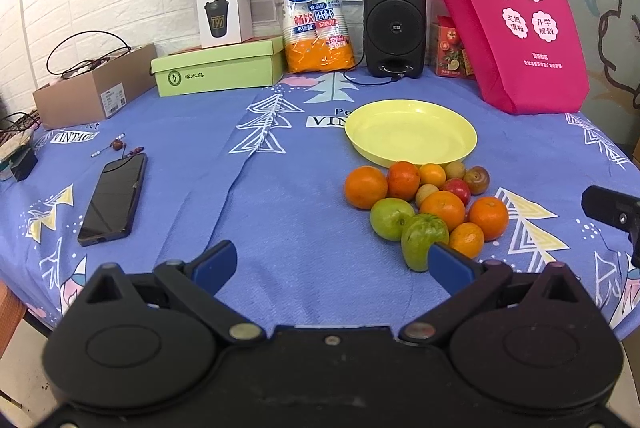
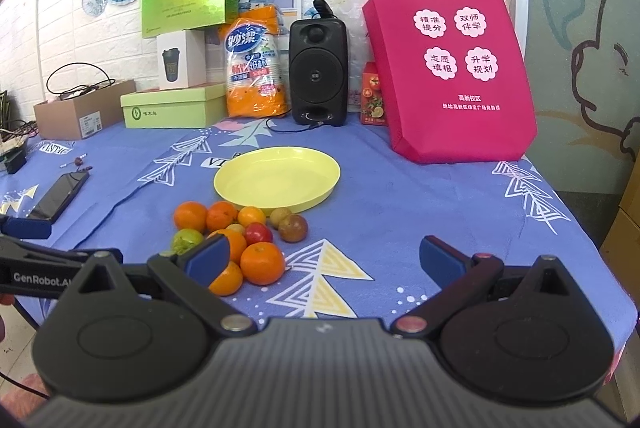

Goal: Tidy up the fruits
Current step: 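Move both tools toward the fruit cluster, then grasp the green guava with the left tool while the right tool grasps a tangerine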

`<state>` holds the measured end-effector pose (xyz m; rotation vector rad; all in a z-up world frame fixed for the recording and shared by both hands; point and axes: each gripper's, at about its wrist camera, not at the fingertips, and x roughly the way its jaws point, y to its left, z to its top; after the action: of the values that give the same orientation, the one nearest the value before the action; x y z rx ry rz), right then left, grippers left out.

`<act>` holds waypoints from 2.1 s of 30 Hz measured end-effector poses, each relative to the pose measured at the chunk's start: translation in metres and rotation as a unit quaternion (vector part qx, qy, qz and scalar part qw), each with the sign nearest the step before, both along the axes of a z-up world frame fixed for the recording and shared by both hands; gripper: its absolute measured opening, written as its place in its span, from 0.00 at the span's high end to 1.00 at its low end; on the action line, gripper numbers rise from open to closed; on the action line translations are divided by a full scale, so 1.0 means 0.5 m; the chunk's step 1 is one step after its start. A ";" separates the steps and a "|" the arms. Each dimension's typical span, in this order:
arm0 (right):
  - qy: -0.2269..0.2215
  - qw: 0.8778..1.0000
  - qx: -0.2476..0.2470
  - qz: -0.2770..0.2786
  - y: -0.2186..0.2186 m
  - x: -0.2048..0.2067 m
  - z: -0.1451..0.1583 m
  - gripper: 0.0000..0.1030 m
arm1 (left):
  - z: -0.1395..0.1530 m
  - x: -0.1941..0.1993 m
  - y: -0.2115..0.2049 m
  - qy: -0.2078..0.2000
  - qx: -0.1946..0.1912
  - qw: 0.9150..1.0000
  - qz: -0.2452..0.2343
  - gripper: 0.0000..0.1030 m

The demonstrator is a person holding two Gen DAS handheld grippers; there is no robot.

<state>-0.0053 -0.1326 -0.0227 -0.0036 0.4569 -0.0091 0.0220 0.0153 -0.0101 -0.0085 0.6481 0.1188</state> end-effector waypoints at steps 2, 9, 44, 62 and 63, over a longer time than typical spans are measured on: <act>0.000 1.000 0.000 0.000 0.001 -0.001 0.000 0.00 | 0.000 -0.001 0.003 -0.001 -0.001 1.000 0.000 0.00; 0.000 1.000 -0.002 0.003 0.001 0.000 0.001 0.00 | 0.001 -0.005 0.007 -0.007 -0.003 1.000 -0.010 0.00; 0.018 1.000 0.008 0.022 -0.019 0.009 -0.018 0.00 | -0.012 -0.016 0.002 -0.005 -0.017 0.998 -0.056 0.00; 0.033 0.996 -0.019 0.077 -0.012 0.046 -0.061 0.08 | -0.062 0.032 -0.031 0.000 -0.004 0.994 -0.109 0.01; 0.036 0.996 -0.020 0.082 -0.013 0.049 -0.065 0.10 | -0.067 0.036 -0.035 0.001 -0.003 0.993 -0.115 0.05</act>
<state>0.0193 -0.1394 -0.0554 -0.0813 0.5269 0.1429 0.0398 -0.0025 -0.0438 0.0610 0.6469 -0.1061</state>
